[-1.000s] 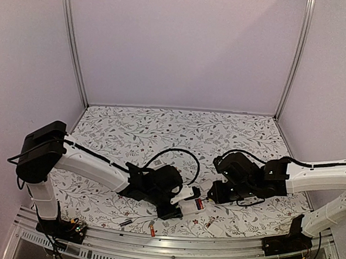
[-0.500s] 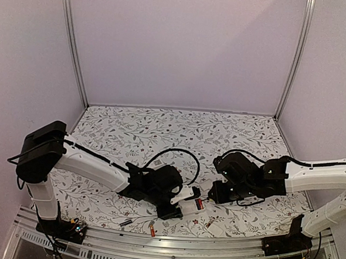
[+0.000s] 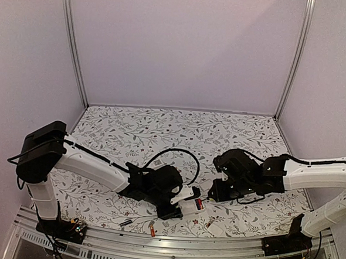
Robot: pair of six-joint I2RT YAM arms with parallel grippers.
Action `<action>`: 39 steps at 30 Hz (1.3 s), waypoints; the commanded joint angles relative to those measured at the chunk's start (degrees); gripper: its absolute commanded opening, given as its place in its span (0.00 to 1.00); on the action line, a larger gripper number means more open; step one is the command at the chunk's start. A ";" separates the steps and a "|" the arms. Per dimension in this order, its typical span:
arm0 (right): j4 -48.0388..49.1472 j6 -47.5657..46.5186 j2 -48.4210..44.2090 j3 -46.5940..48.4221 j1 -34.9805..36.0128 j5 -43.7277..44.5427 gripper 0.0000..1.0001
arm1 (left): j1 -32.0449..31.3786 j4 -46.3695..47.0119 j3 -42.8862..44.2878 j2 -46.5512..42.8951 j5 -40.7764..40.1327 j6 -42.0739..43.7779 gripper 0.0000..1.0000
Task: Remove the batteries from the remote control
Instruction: Remove the battery from the remote control without the battery cover.
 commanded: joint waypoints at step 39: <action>-3.78 26.79 -11.32 -5.31 0.88 0.54 0.00 | -1.03 -11.58 2.51 5.53 -4.91 -4.51 0.46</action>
